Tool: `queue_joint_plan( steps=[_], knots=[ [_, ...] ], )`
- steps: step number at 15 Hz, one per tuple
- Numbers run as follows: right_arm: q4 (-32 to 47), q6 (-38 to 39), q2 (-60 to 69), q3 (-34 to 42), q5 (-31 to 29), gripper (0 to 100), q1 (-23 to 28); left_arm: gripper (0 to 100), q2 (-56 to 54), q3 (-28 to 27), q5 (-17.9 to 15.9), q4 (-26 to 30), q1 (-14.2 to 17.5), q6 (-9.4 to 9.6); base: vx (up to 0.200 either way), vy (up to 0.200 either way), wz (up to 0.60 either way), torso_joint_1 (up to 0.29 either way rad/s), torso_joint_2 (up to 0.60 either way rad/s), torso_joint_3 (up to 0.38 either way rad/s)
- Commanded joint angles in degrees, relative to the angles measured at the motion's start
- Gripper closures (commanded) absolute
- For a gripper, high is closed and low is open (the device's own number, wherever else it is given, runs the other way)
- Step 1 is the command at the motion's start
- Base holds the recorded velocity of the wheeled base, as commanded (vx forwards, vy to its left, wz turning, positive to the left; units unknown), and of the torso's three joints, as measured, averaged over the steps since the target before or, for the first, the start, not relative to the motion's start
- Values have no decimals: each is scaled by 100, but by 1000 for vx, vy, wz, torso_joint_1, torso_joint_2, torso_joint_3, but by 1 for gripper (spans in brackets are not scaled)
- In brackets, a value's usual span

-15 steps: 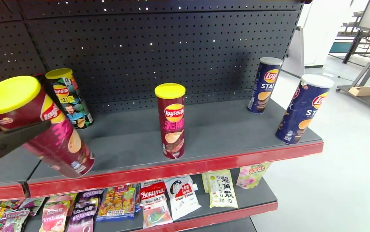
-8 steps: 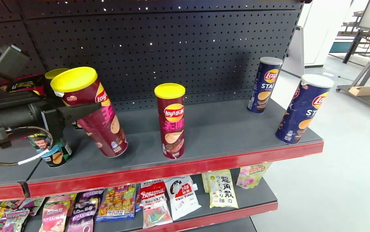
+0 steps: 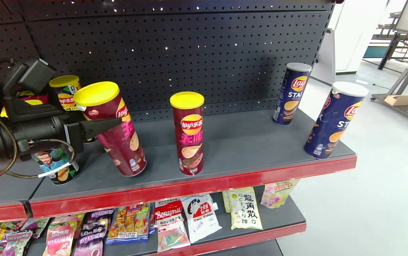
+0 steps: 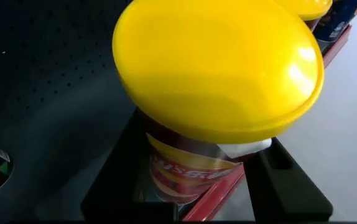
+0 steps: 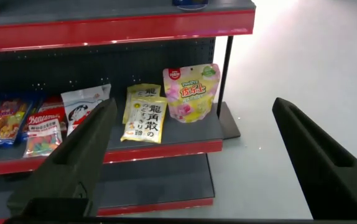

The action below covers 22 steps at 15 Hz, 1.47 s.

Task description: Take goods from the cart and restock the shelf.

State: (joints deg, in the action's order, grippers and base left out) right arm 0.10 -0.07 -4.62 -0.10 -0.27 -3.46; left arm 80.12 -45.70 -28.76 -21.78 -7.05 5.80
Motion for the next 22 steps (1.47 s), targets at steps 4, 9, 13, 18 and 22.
queue_joint_plan(
  steps=[4,9,13,18,22],
  knots=[
    [-1,-1,-21,1,0,0,-5,100,479,-193,2,-335,-166,9,0,0,0,0,0,0],
    [8,-1,-21,1,0,0,-5,100,1463,-853,441,-994,-719,9,0,0,0,0,0,0],
    [-1,-1,-21,1,0,0,-5,100,1718,-1143,529,-1030,-737,0,0,0,0,0,0,0],
    [-1,-1,-21,1,0,0,-5,100,2184,-1644,538,-1144,-719,9,0,0,0,0,0,0],
    [-1,-1,-21,1,0,0,-5,100,2702,-2013,547,-1179,-754,17,0,0,0,0,0,0]
  ],
)
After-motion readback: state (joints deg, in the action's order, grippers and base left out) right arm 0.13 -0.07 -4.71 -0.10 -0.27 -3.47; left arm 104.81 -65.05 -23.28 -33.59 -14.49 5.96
